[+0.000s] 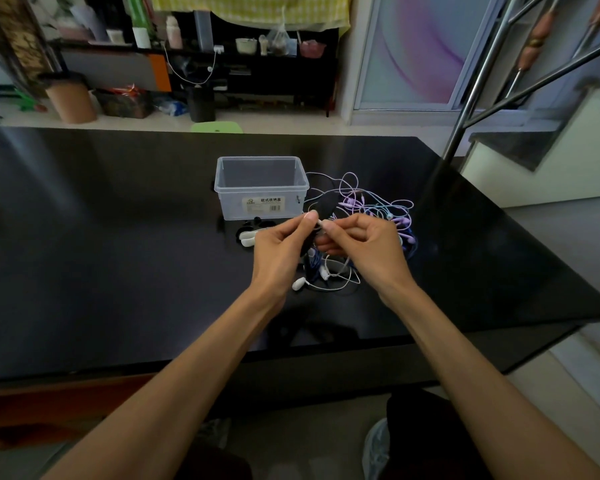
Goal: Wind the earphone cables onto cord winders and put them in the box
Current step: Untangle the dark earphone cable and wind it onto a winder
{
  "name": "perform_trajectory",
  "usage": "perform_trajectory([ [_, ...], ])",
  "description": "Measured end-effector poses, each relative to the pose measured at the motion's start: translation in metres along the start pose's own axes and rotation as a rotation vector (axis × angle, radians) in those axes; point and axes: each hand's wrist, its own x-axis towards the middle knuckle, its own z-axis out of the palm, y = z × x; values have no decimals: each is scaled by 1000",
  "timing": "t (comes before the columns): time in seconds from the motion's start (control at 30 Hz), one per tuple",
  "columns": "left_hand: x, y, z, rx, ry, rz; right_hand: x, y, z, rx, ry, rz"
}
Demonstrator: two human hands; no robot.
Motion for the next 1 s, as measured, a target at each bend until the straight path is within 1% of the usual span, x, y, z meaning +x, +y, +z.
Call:
perform_trajectory([
  [0.1, 5, 0, -4, 9, 25, 12, -4, 3, -2, -23, -30, 15],
  [0.2, 8, 1, -9, 90, -36, 8, -7, 4, -1, -35, -8, -24],
  [0.33, 12, 4, -13, 23, -62, -119, -3, 2, -1, -30, 0, -19],
  [0.4, 13, 9, -17, -7, -133, -220, -1, 1, -2, -3, 1, 8],
  [0.47, 14, 13, -23, -35, -207, -272, 0, 0, -4, 6, -12, 33],
  [0.6, 12, 13, -26, 23, -257, -227, 0, -3, -7, 2, -27, 43],
  [0.67, 11, 12, -21, 58, -254, -198, 0, -5, -9, -75, -16, 0],
  [0.83, 9, 8, -11, 147, -239, -118, -3, -2, -13, -538, 61, -287],
  [0.87, 9, 7, -10, 159, -237, -104, -4, -1, -13, -593, 65, -328],
  [0.9, 8, 6, -9, 174, -233, -87, -3, 0, -13, -607, 71, -339],
  [0.93, 8, 6, -9, 188, -226, -67, -3, -1, -12, -566, 75, -307],
  [1.0, 9, 7, -9, 199, -206, -19, -1, -7, -12, -363, 59, -128],
])
